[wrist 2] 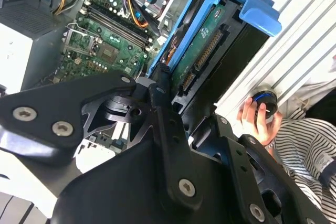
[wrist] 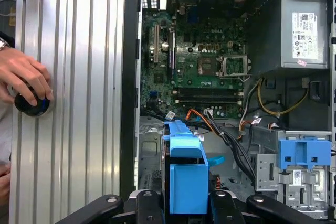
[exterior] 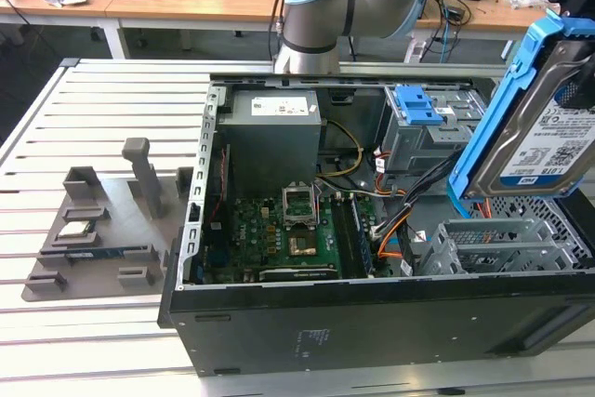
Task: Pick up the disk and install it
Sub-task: 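Pick up the disk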
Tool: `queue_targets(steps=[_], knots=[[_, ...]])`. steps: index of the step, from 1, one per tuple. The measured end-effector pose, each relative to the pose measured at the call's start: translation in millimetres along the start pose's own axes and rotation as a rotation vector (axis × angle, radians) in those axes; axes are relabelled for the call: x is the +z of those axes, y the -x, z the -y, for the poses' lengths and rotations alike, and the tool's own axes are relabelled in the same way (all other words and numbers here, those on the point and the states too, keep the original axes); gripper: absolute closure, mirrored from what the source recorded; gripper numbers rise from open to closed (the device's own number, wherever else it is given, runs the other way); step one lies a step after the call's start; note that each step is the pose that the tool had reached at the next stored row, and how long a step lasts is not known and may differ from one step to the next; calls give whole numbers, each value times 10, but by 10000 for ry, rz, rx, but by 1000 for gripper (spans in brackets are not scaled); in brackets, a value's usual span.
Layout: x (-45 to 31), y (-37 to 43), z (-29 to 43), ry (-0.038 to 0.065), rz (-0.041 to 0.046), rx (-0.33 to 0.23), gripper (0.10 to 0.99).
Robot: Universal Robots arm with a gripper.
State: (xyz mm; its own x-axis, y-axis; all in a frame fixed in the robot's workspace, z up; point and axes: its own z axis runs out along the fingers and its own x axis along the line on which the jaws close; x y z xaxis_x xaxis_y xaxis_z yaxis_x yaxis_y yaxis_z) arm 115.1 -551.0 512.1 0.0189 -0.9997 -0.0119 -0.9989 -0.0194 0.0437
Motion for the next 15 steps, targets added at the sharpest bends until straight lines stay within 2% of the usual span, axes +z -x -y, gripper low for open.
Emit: queue_targets(steps=[8,15], knots=[[9,-2,107,0,-9,1,722],[136,-5,165,1,-12,1,722]])
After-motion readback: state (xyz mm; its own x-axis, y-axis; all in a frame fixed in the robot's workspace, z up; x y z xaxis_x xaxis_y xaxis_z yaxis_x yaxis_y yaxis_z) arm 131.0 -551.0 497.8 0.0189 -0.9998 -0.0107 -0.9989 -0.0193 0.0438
